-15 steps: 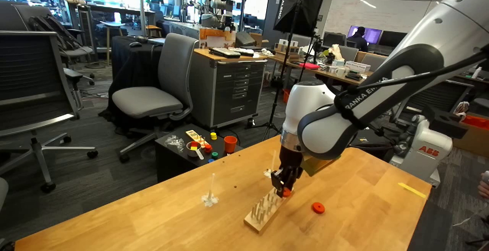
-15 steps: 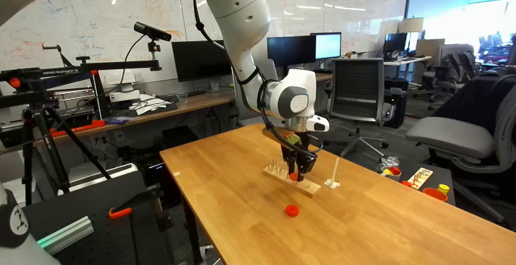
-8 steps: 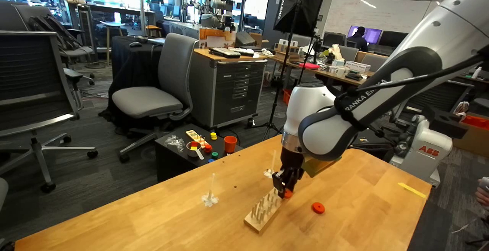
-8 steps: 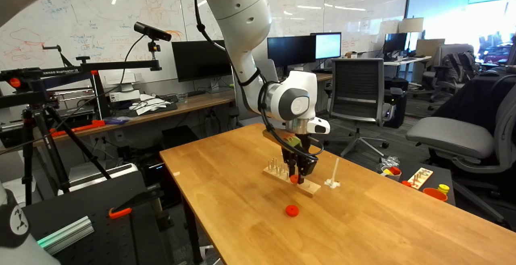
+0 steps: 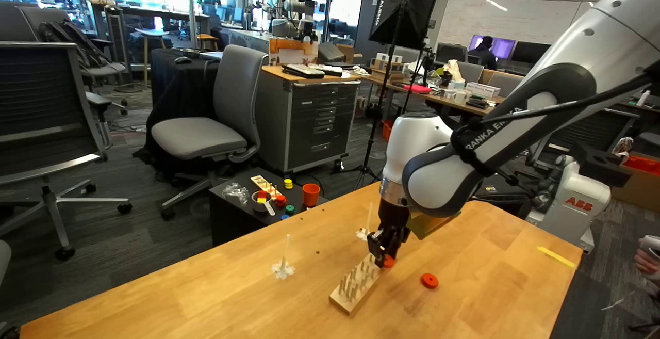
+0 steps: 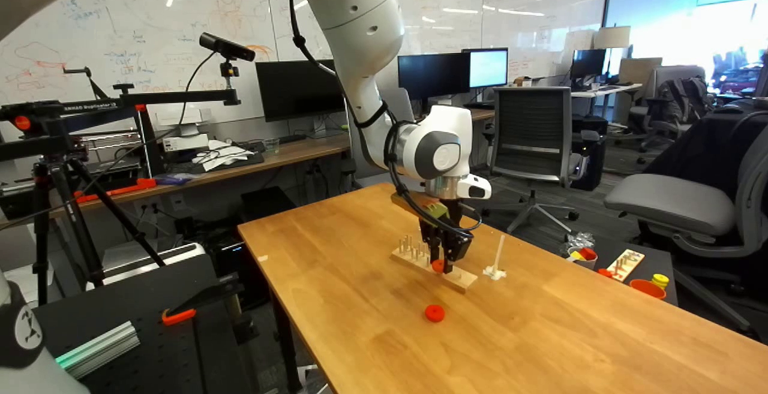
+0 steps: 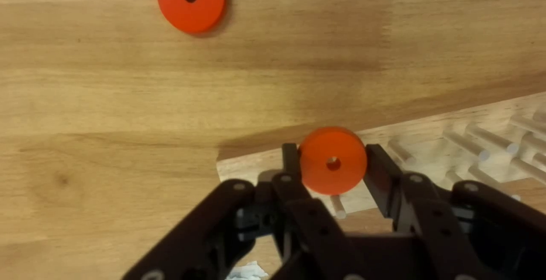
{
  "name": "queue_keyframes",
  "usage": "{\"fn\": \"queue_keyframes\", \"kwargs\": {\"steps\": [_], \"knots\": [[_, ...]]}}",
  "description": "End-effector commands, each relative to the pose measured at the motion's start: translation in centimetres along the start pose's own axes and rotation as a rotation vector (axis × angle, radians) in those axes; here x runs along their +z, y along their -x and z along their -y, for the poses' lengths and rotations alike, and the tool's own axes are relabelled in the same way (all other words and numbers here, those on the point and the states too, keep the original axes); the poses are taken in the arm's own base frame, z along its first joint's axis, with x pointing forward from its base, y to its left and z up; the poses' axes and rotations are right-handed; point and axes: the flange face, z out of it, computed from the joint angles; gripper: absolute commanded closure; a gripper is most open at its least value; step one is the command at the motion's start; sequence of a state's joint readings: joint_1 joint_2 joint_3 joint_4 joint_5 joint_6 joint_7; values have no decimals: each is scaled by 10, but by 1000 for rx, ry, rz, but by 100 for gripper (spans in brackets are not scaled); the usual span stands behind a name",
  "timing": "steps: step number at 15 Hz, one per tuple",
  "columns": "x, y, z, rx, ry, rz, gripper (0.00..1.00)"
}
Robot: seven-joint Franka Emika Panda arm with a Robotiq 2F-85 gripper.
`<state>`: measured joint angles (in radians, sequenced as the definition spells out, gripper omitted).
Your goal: Place an orange disk on the wooden base
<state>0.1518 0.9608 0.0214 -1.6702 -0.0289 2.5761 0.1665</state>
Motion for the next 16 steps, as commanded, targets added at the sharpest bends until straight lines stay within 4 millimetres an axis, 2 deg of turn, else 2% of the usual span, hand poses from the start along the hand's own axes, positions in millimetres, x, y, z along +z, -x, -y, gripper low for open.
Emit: {"fn": "queue_keyframes", "kwargs": {"steps": [1, 9, 16], "knots": [[0, -7, 3, -5, -7, 3, 82], [0, -13, 3, -1, -9, -4, 82], [13, -8, -5, 11, -6, 17, 82]]}}
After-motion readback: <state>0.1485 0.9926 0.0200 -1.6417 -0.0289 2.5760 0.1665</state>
